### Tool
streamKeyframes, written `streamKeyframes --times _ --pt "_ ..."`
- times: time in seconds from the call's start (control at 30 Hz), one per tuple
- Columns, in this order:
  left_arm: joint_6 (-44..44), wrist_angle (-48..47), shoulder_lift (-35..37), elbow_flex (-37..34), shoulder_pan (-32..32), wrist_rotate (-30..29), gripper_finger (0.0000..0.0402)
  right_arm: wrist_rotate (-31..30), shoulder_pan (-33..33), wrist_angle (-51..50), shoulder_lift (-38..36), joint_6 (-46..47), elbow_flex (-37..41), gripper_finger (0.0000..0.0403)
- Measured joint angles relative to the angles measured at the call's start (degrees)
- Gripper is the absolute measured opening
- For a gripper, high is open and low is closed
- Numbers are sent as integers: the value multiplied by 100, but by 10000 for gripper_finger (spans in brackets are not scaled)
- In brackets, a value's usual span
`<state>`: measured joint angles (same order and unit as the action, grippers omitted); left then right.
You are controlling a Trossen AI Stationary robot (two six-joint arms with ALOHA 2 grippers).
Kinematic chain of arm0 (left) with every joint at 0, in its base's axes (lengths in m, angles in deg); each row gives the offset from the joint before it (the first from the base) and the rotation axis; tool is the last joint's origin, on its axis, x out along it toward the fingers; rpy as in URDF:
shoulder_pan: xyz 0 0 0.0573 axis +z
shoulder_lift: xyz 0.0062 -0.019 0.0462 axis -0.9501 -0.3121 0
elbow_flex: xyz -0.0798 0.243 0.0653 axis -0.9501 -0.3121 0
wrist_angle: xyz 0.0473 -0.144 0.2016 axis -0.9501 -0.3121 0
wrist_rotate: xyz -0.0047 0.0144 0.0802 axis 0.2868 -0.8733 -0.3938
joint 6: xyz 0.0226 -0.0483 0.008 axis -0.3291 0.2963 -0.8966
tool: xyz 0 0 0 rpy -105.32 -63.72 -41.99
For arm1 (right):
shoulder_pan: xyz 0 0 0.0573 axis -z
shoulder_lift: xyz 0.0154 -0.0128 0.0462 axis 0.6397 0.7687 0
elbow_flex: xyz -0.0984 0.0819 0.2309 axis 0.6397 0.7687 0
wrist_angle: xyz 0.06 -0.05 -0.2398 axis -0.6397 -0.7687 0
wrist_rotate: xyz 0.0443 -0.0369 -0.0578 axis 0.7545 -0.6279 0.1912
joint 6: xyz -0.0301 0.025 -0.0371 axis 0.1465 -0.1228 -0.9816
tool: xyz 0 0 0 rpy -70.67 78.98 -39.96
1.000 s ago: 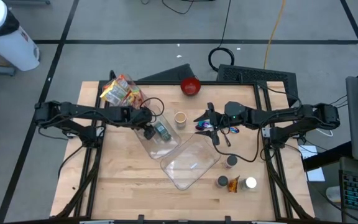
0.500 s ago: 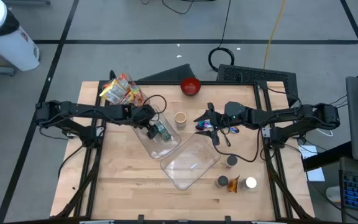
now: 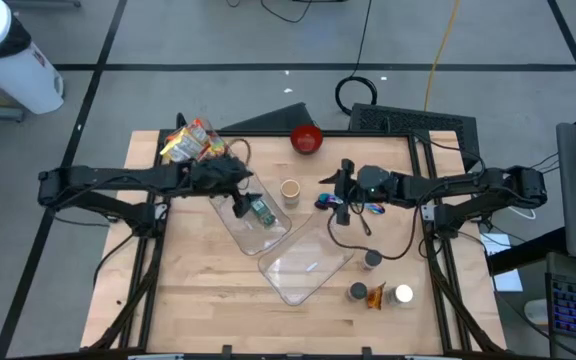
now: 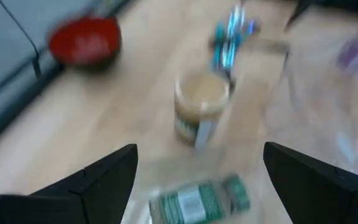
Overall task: Pick & Place Food Item
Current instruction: Put the gold seasoning bottle into the middle transparent bin
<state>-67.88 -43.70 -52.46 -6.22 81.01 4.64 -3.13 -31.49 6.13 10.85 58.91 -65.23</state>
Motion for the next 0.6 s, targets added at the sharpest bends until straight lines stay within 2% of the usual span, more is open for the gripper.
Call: streamKeyframes --times 0.13,0.27,0.5,0.6 --pt "-50 112 379 7 7 -112 357 -148 14 297 148 285 0 247" --pt "-115 340 505 6 -34 -95 356 25 139 951 576 299 -3 254" --pt "-157 427 420 5 -33 -96 355 776 459 1146 1418 698 -319 317" --pt "-157 428 412 3 -21 -95 359 787 491 1080 1711 670 -591 344"
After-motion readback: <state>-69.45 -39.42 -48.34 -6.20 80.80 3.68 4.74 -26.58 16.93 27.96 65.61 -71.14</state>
